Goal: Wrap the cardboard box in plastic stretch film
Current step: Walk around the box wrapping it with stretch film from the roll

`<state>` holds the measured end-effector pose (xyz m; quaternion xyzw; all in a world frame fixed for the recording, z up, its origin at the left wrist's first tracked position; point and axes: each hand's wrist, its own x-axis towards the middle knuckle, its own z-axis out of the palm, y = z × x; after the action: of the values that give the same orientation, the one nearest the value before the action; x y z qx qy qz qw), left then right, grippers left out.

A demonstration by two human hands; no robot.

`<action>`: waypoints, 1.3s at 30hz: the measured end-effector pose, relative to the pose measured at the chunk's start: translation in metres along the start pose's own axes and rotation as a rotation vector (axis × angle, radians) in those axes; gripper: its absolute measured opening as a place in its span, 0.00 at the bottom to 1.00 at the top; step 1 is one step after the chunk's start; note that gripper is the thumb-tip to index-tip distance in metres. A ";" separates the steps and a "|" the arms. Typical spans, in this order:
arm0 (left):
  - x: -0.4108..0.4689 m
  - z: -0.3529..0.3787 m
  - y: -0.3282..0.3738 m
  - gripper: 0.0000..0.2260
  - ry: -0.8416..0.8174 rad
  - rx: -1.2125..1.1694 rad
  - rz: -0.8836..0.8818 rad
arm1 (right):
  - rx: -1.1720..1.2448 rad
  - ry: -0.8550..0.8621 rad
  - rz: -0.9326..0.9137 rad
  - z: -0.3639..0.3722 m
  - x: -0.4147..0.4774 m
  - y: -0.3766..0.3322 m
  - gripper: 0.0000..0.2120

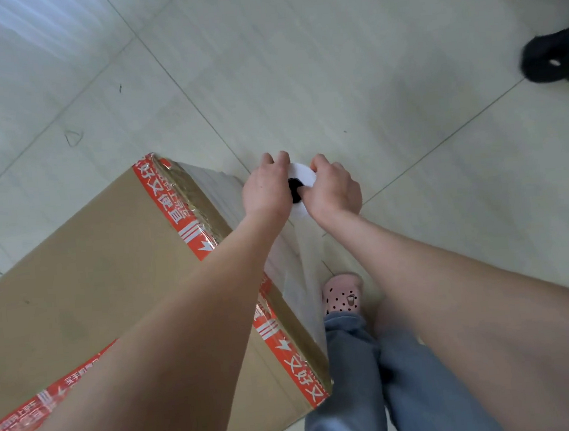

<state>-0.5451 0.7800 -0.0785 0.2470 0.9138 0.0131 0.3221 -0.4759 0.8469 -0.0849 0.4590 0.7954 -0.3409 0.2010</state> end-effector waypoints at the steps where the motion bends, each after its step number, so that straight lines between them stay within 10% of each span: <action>1: 0.002 -0.002 -0.002 0.14 -0.009 -0.012 -0.018 | -0.019 -0.007 -0.022 0.000 0.001 -0.003 0.09; 18: 0.030 -0.016 -0.031 0.08 0.051 -0.181 -0.162 | -0.411 -0.106 -0.516 -0.010 0.038 -0.058 0.15; 25: 0.043 -0.026 -0.018 0.14 0.019 -0.174 -0.166 | -0.217 -0.197 -0.046 -0.020 0.052 -0.047 0.23; 39: 0.059 -0.061 -0.057 0.12 0.163 -0.197 -0.399 | -0.076 -0.198 -0.243 -0.011 0.075 -0.119 0.10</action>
<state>-0.6460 0.7647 -0.0752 0.0273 0.9618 0.0580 0.2661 -0.6163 0.8579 -0.0824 0.3159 0.8337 -0.3759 0.2528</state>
